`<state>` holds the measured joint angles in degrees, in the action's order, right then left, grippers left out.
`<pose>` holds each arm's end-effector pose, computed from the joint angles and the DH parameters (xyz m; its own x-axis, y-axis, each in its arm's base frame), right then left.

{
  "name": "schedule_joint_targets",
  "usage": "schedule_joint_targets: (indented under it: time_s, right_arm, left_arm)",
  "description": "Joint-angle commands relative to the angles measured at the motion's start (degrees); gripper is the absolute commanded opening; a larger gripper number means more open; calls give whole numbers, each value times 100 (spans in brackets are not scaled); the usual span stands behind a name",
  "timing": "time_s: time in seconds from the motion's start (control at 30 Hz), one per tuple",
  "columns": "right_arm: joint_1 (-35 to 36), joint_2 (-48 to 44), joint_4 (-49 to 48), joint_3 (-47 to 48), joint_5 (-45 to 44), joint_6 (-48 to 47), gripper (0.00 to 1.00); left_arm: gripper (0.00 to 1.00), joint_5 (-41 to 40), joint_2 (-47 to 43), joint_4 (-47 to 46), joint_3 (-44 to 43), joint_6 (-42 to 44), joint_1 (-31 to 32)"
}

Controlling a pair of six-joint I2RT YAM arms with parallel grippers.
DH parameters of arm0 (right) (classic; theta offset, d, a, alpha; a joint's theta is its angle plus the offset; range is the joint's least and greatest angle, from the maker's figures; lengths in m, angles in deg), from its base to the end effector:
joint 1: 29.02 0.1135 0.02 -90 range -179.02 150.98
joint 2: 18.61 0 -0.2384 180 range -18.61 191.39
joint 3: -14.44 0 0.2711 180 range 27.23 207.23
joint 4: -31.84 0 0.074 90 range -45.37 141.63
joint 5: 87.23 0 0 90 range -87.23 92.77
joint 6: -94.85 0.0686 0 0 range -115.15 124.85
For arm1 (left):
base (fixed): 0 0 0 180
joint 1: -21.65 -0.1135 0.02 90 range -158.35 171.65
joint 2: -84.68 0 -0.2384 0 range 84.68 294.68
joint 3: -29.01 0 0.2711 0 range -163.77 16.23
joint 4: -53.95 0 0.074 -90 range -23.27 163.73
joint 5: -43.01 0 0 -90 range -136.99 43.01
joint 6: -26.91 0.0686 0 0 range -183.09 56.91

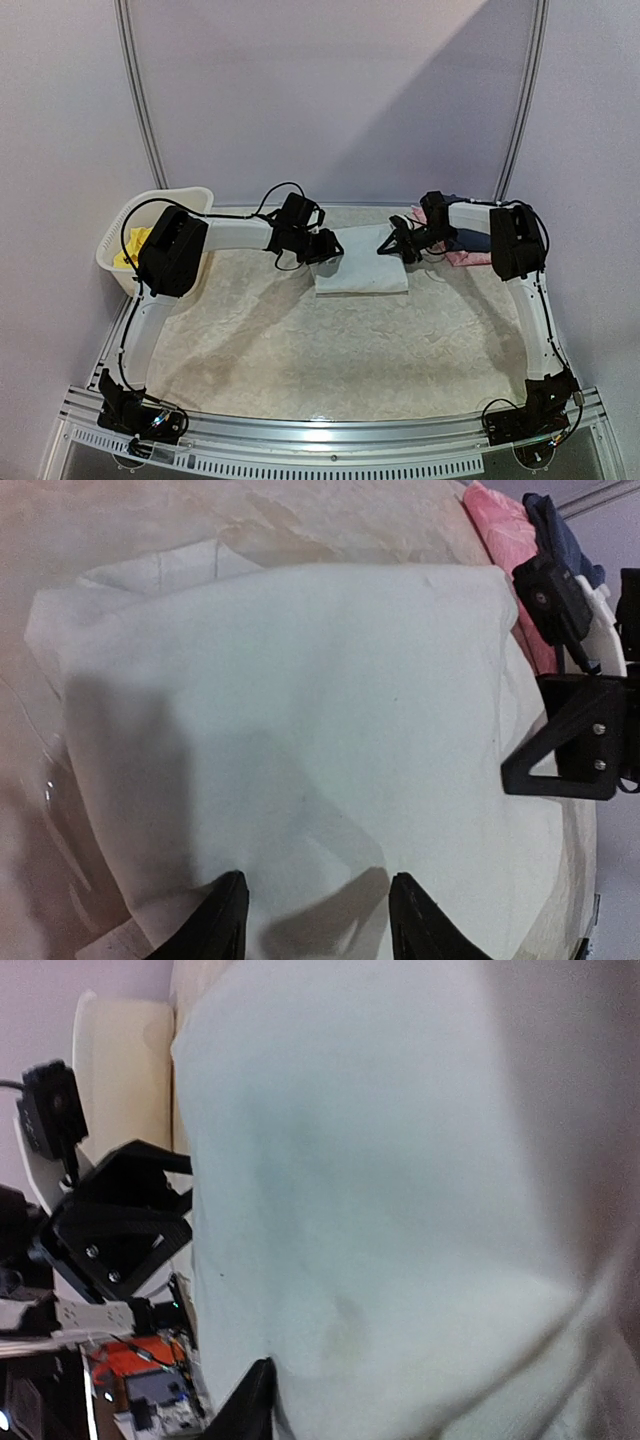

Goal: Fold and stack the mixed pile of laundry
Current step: Pick up the square-folded T-shirt from the center of the board.

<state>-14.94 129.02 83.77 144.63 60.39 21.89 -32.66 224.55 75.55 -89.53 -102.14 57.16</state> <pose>0.4893 0.1825 0.0562 -0.9907 -0.0867 -0.1053 -0.1345 0.4941 0.8589 0.4441 -0.3377 0.0729 -0.8780 -0.1233 -0.4624 0.2023 0.7800 -0.5922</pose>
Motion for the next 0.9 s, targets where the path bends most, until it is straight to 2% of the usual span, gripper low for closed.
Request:
schedule_joint_targets:
  time_s: [0.0,0.07,0.1,0.27,0.43,0.87]
  right_arm:
    - [86,238,489,312,-693,-415,14]
    - [87,121,738,400,-978,-821,1]
    - [70,14,830,401,-1077,-1001,0]
    - [-44,-544,1461,653,-1577,-1871,0]
    - [-310,-810,1901,973,-2104,-2242,0]
    - [-1082,-934,2187,1912,-2754,-2129,0]
  left_arm:
    - [49,0,-119,72,75,95,-53]
    - [49,-56,-353,145,185,227,-61]
    - [50,-104,-498,203,265,295,-69]
    - [52,-363,-1440,611,670,759,-97]
    - [52,-563,-2211,796,1174,988,-99]
    - [51,-788,-3074,1116,1976,1170,-45]
